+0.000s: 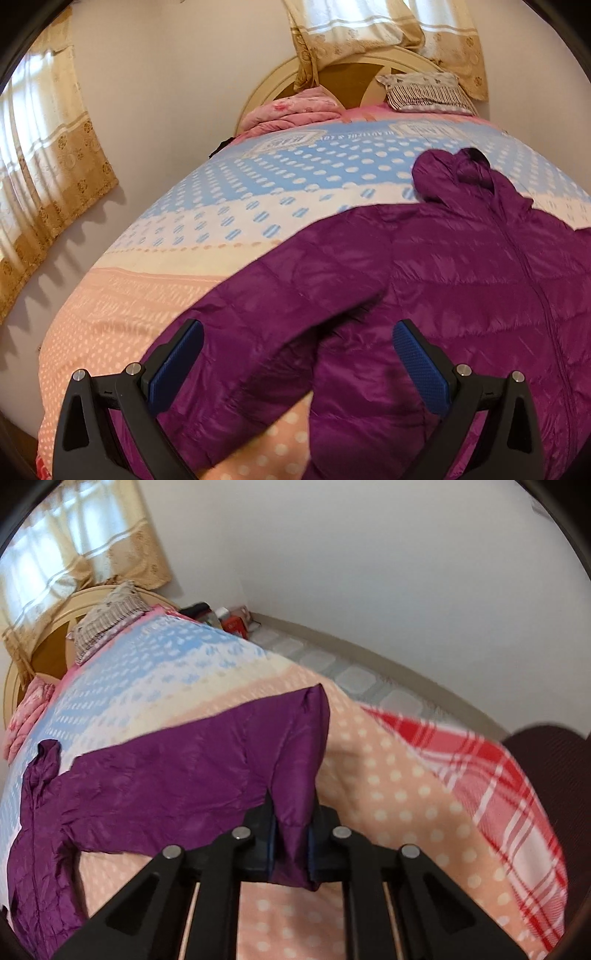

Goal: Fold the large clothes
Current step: 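Grasp the jacket side with the right tool and fold it over the body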

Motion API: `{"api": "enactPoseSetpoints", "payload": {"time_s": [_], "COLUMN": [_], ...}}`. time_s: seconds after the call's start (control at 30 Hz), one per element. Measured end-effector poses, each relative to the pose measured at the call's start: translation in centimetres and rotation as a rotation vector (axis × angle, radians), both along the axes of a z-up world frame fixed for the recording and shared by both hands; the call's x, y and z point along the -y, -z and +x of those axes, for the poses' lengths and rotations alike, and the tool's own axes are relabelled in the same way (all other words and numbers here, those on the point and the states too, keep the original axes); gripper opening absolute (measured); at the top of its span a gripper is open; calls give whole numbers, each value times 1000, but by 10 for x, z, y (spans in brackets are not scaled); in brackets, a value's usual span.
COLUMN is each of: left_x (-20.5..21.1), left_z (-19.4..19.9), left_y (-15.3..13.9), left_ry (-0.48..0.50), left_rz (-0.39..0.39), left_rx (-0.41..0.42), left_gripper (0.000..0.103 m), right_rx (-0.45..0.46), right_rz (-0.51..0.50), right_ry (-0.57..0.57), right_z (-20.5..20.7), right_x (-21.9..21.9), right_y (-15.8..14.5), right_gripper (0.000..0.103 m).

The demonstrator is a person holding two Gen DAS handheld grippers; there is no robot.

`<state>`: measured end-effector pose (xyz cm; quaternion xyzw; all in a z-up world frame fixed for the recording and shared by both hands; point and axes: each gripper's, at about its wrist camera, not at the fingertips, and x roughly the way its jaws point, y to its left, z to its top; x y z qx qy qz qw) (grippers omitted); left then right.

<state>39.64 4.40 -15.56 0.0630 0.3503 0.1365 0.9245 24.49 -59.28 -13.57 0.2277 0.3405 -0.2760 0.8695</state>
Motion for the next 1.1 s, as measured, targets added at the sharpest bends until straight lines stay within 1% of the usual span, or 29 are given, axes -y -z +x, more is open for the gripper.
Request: {"api": "enactPoseSetpoints", "payload": {"time_s": [0.1, 0.23, 0.33, 0.43, 0.53, 0.67, 0.8, 1.0, 1.03, 1.1], "left_x": [-6, -6, -8, -10, -11, -12, -11, -2, 0, 5], "left_z": [-1, -1, -2, -3, -3, -1, 2, 4, 4, 3], "left_y": [-7, -6, -2, 1, 2, 5, 11, 18, 17, 14], "left_ry": [0, 24, 22, 23, 17, 13, 13, 29, 32, 39], "left_rz": [-24, -45, -48, -55, -45, -53, -63, -71, -68, -58], "left_rx": [-2, -34, -45, -50, -40, -36, -44, -59, -58, -55], "left_gripper": [102, 102, 102, 102, 102, 102, 102, 102, 102, 102], "right_rx": [48, 102, 125, 119, 105, 73, 51, 13, 7, -2], "right_rz": [-44, -98, -114, -127, -137, -155, -152, -148, -143, -124], "right_ry": [-68, -185, -263, -348, -417, -507, -573, -670, -683, -707], "right_z": [16, 44, 62, 84, 108, 132, 138, 147, 148, 148], "right_x": [-32, -85, -121, -157, -191, -241, -284, -342, -347, -357], "right_y": [-26, -53, -64, -67, -58, -36, -16, 23, 26, 35], "right_gripper": [14, 14, 14, 14, 14, 14, 14, 14, 15, 26]}}
